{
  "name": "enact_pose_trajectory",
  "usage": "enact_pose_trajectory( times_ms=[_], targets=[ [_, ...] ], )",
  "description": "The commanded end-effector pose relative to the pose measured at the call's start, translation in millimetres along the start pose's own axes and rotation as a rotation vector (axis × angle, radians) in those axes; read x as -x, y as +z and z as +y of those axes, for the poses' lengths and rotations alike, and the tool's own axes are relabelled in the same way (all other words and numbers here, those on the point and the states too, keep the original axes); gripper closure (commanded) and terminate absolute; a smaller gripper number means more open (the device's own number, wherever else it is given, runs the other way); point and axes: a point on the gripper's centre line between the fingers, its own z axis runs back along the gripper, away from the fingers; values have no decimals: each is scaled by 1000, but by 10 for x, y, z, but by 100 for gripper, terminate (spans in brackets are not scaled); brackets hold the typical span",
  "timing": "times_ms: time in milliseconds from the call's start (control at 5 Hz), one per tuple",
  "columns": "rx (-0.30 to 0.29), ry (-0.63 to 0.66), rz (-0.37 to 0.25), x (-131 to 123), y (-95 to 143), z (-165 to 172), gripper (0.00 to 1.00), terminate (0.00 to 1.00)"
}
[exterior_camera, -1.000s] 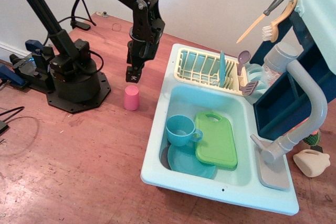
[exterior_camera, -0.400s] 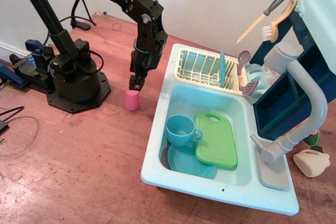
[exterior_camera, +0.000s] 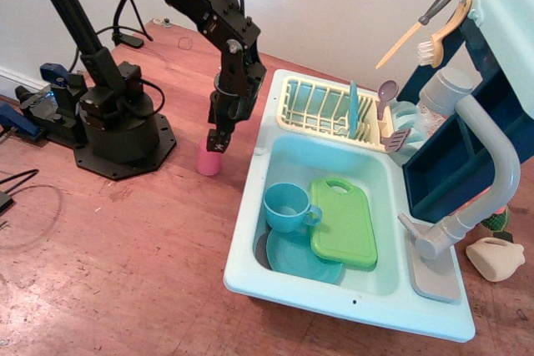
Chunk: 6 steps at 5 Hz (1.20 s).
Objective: Put cup from anywhere into sink
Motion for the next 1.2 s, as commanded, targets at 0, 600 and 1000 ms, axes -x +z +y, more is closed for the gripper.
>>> enact_pose_trajectory(
  times_ms=[0,600,1000],
  targets=[
    [18,-6,-7,1,-92,-19,0,0],
    [33,-13,0,173,-229,-16,0,0],
    [2,-5,-10,181,-233,-84,100,0]
  ],
)
